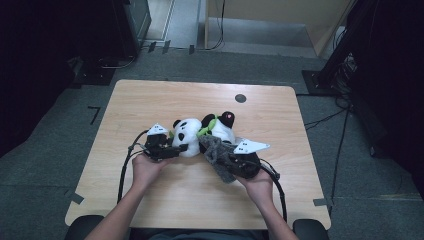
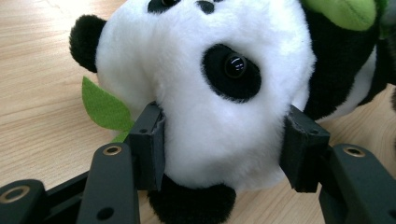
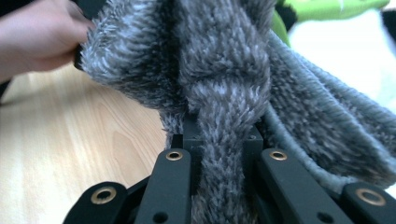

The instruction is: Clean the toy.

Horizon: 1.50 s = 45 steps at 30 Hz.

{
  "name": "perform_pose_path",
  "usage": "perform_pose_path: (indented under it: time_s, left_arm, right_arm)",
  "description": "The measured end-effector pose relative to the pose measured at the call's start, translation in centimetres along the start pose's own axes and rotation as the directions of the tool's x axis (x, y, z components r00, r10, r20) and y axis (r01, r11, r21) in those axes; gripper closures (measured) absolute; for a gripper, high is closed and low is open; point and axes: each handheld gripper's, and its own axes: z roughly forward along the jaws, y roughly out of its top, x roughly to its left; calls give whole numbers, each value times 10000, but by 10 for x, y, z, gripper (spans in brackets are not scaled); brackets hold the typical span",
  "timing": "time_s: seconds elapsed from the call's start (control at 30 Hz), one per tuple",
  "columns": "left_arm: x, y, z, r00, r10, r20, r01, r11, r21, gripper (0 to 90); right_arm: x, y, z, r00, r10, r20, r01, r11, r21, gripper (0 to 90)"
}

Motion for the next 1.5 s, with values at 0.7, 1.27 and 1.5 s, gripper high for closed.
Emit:
perform_pose_path:
  time_s: [0.7, 1.27, 1.5]
  left_arm:
    - [4, 0, 2, 9997, 244, 51, -244, 9997, 6, 431]
    - [3, -1, 3, 9993, 366, -20, -366, 9993, -105, 432]
    - [1, -2, 2, 9993, 362, -77, -364, 9991, -208, 431]
  right_arm:
    - [-26, -20, -7, 9990, -68, 438, 10, 9913, 1312, 794]
    - [-57, -20, -33, 9823, 1455, 1176, -1586, 9811, 1111, 795]
    - [-74, -20, -44, 9609, 2283, 1569, -2392, 9695, 540, 796]
